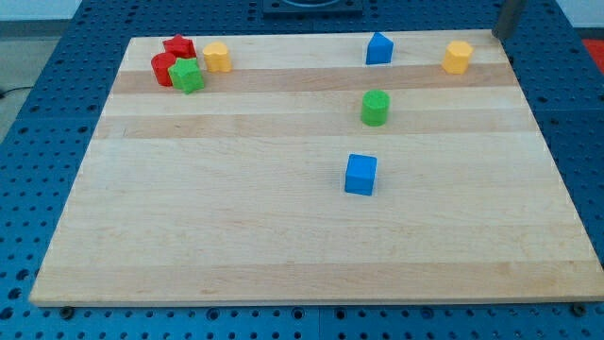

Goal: Push the blue triangle slightly to the left

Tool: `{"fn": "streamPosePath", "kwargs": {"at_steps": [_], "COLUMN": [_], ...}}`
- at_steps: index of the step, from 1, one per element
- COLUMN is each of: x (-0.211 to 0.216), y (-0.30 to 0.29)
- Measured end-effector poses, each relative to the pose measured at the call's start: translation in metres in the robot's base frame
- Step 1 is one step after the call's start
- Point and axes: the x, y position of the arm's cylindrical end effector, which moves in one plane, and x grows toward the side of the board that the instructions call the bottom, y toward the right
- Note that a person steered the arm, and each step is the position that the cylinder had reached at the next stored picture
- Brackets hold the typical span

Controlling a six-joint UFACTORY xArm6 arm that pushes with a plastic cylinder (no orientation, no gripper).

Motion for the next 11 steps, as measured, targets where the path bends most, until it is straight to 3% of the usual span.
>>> {"fn": "streamPosePath", "kwargs": {"at_steps": [2, 4, 5, 8, 10, 11], "x": [-0.001, 0.013, 0.049, 0.025, 0.036, 0.038], "y": [-0.002, -0.116, -0.114, -0.14, -0.243, -0.214]}}
